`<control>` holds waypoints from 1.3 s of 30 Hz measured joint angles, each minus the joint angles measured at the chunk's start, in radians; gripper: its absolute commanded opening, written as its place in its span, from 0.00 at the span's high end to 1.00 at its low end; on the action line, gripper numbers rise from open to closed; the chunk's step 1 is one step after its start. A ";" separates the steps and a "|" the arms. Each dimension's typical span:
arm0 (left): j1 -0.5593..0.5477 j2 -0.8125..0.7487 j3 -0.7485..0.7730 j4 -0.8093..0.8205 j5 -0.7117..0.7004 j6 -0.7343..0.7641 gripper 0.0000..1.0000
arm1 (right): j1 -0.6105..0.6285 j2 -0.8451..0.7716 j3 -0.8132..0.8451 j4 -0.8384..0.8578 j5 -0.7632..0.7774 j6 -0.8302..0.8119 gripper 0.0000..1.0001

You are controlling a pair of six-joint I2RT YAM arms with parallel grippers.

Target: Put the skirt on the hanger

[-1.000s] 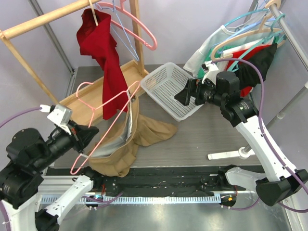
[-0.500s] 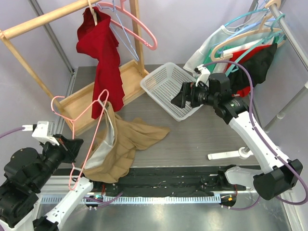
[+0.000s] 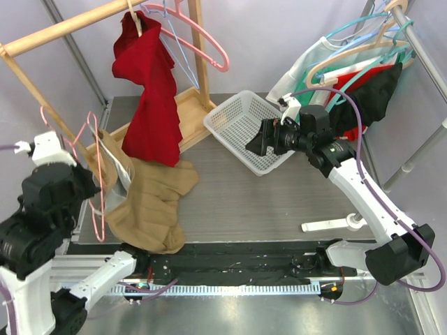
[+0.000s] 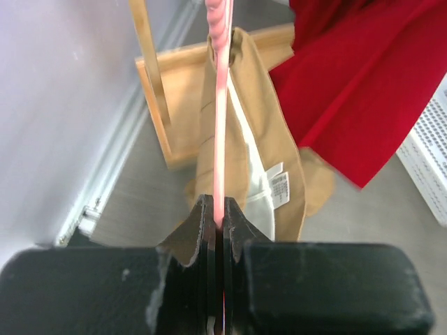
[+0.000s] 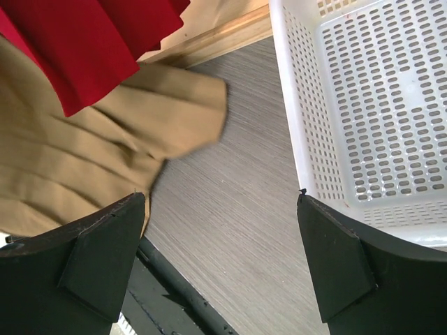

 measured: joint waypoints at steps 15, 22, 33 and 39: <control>0.000 0.623 0.541 0.264 -0.128 0.232 1.00 | 0.000 0.013 0.000 0.031 0.001 -0.002 0.05; 0.018 0.721 0.535 0.416 -0.211 0.292 1.00 | 0.000 0.012 0.000 0.036 0.001 -0.002 0.05; 0.043 0.748 0.515 0.690 -0.321 0.405 1.00 | 0.000 0.012 0.000 0.042 0.000 0.006 0.06; 0.089 0.807 0.472 0.821 -0.345 0.436 1.00 | 0.000 0.012 0.000 0.047 -0.011 0.027 0.08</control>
